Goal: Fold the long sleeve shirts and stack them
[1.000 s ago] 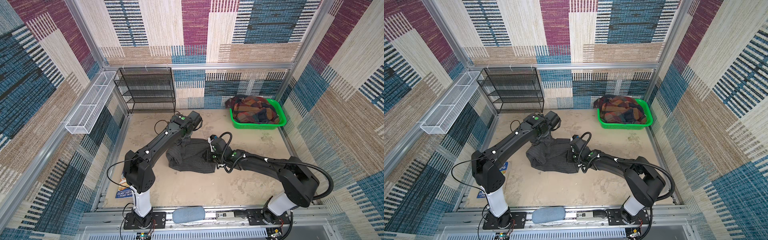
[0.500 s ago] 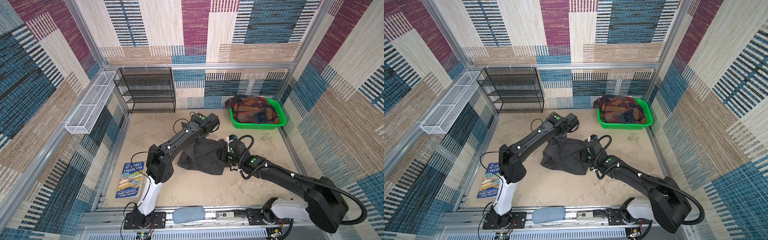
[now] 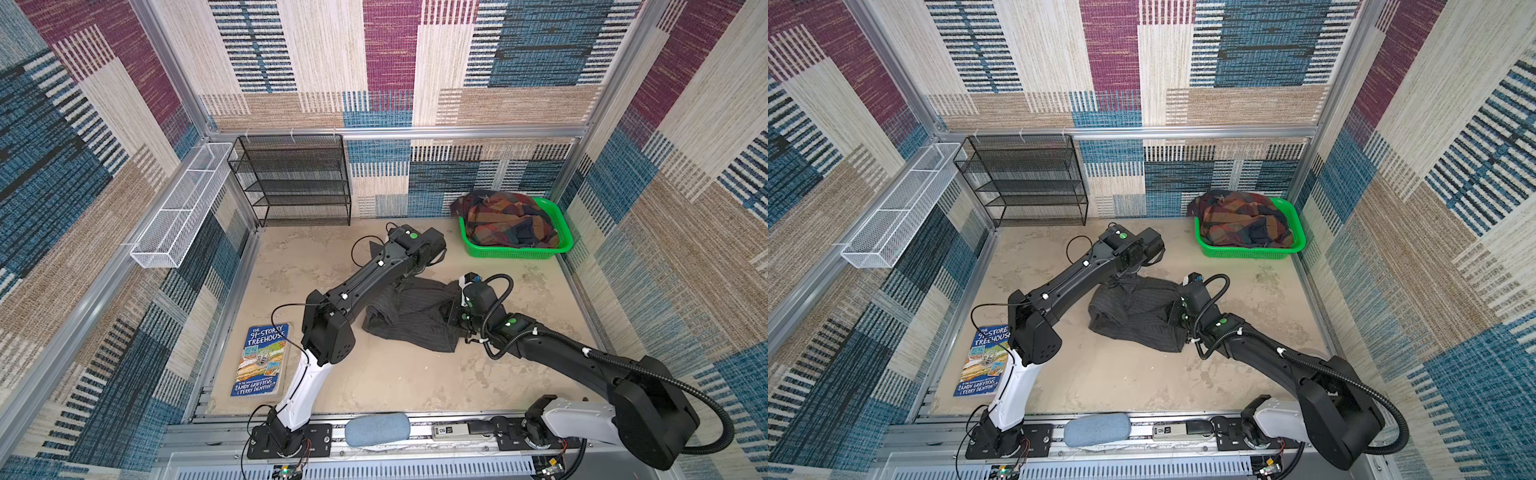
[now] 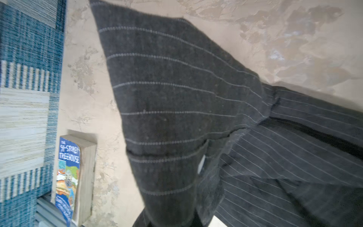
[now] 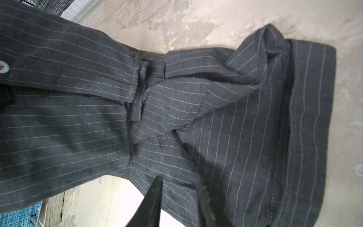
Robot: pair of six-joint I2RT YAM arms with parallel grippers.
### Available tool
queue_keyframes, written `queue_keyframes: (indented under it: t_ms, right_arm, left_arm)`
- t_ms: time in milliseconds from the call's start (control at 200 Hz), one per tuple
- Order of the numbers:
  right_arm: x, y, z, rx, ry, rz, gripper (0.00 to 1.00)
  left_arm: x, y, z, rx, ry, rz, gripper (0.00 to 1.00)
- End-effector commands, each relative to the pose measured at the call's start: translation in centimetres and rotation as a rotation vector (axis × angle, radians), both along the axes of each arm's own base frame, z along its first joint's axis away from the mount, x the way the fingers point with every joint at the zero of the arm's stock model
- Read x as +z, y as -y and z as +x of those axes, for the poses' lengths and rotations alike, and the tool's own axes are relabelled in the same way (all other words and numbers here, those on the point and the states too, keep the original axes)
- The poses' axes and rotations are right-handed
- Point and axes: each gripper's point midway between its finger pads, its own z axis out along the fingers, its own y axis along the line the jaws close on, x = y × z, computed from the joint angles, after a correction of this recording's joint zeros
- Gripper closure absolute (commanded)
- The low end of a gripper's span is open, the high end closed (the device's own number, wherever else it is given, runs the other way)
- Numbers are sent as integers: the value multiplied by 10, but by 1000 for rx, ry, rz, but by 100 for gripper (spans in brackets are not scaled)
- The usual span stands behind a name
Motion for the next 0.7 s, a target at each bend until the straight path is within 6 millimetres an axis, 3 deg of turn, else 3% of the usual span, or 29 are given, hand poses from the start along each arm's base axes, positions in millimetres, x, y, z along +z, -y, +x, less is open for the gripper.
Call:
queue_keyframes:
  t_ms: [0, 200, 426, 511, 696]
  right_arm:
    - [11, -8, 6, 22, 34, 24, 68]
    - [3, -18, 8, 46, 2, 12, 70]
    - [7, -40, 14, 69, -2, -9, 71]
    - [5, -46, 14, 76, -10, -8, 71]
    - [-2, -56, 11, 93, -28, -4, 71]
  left_arm:
    - [12, -34, 3, -60, -16, 156, 100]
    - [27, -84, 13, -52, -2, 272, 100]
    - [43, -133, 23, -50, -5, 425, 100]
    - [50, -136, 24, -59, 5, 451, 100]
    - [40, -115, 24, -81, 5, 413, 100]
